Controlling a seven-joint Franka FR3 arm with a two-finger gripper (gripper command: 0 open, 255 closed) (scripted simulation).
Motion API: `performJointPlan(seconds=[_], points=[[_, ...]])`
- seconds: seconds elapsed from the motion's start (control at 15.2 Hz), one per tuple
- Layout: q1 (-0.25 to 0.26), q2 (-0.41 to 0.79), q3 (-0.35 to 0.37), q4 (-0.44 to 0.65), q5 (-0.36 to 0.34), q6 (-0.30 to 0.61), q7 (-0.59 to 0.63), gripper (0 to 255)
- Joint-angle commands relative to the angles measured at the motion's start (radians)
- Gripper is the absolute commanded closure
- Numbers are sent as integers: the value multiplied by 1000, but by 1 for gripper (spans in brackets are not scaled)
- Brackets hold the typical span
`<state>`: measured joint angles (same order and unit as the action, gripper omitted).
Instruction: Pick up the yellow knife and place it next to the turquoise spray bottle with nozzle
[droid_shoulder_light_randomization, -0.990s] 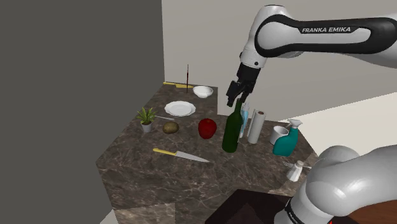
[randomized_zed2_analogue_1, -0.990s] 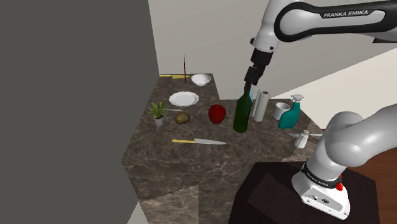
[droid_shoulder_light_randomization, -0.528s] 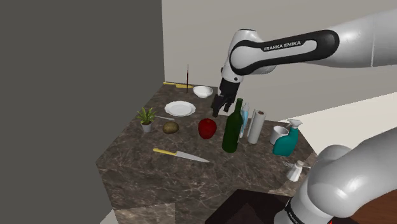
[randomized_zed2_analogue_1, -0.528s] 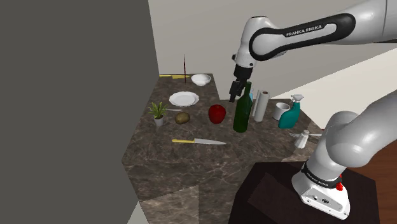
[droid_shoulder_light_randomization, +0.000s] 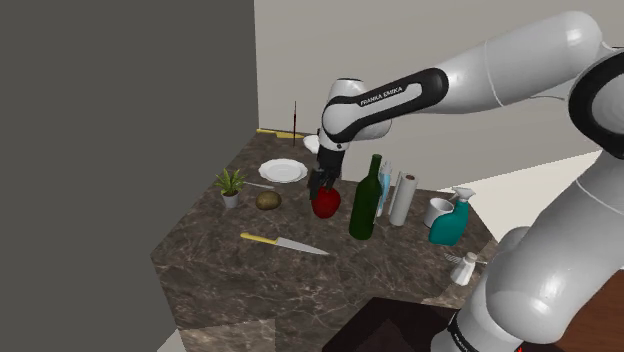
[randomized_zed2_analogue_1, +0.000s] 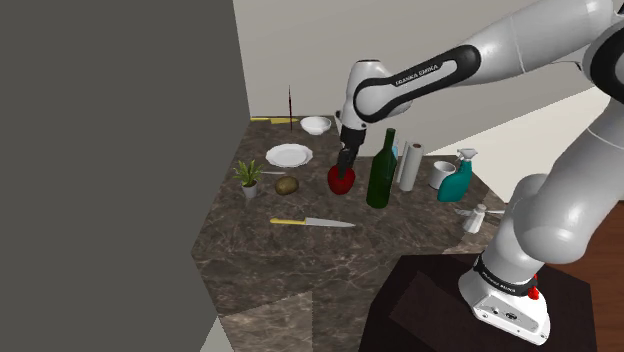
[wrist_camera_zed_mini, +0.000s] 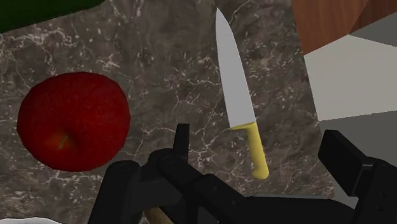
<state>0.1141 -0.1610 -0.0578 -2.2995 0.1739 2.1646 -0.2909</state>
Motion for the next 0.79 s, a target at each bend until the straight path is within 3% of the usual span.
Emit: performJointPlan(seconds=[0.0,0.73], points=[[12,76,4,35,16,30,-31,0],[50,487,59,285,78,136,-172,0]])
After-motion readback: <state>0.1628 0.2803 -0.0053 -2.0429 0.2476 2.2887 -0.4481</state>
